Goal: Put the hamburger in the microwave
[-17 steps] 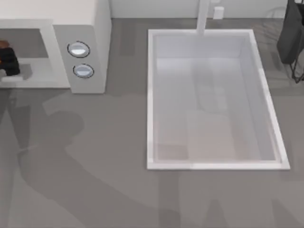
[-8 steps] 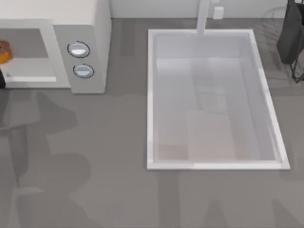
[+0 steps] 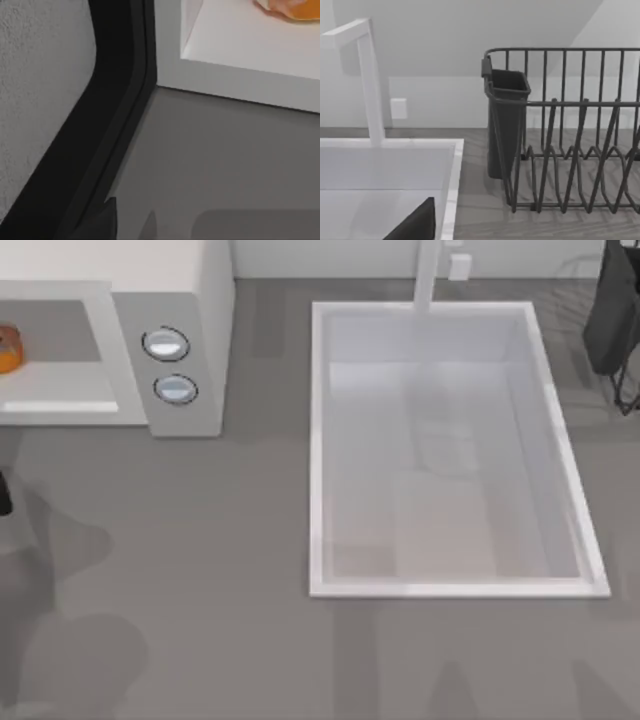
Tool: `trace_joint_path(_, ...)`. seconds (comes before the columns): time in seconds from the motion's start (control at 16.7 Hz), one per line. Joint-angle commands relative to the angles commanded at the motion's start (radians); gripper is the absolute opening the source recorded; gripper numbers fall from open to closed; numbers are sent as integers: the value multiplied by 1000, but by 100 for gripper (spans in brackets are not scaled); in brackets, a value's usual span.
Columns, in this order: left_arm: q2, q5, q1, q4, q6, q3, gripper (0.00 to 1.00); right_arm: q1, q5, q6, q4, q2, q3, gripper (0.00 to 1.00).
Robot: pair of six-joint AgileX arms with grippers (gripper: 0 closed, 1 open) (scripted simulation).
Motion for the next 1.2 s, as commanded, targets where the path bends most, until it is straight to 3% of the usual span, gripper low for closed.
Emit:
trace_joint_path(0.78,-63,-21,20,-16,-1,31,100,0,0,0,0,0,0,100)
trace_joint_path(1.2,-212,-18,23,-188,0,82,100,0,0,0,0,0,0,100)
